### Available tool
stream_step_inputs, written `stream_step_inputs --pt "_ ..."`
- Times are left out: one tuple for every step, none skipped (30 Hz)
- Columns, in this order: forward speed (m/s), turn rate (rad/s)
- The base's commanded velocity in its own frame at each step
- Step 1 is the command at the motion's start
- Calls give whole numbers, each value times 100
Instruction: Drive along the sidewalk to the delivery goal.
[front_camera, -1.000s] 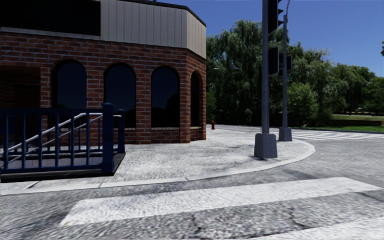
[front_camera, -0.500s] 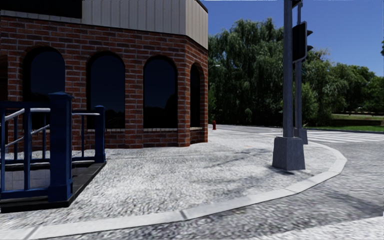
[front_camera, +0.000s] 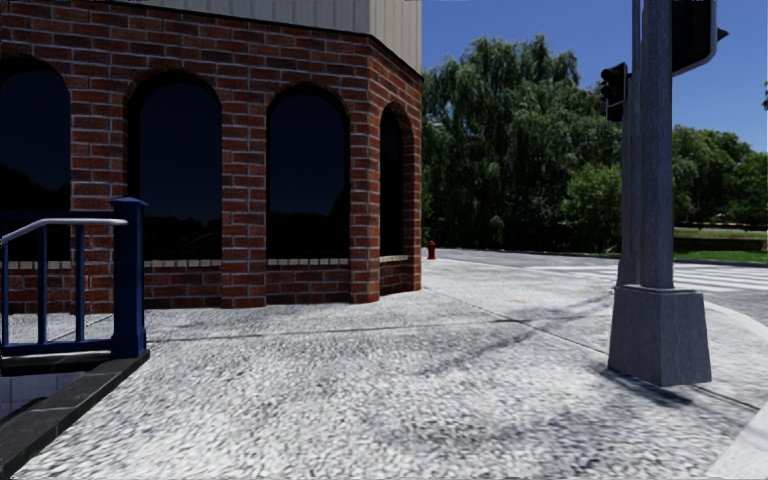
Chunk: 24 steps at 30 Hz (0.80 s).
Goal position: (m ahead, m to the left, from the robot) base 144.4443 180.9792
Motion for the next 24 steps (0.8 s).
stream_step_inputs --pt "137 0" --pt "124 0" --pt "119 0" --pt "119 0" --pt "117 0" --pt "117 0" --pt "117 0" --pt "116 0" --pt "116 0" --pt "116 0" --pt "116 0" --pt "116 0" --pt "116 0" --pt "116 0" --pt "116 0" --pt "116 0" --pt "116 0" --pt "116 0" --pt "116 0" --pt "116 0" --pt "116 0" --pt "116 0" --pt "116 0" --pt "116 0"
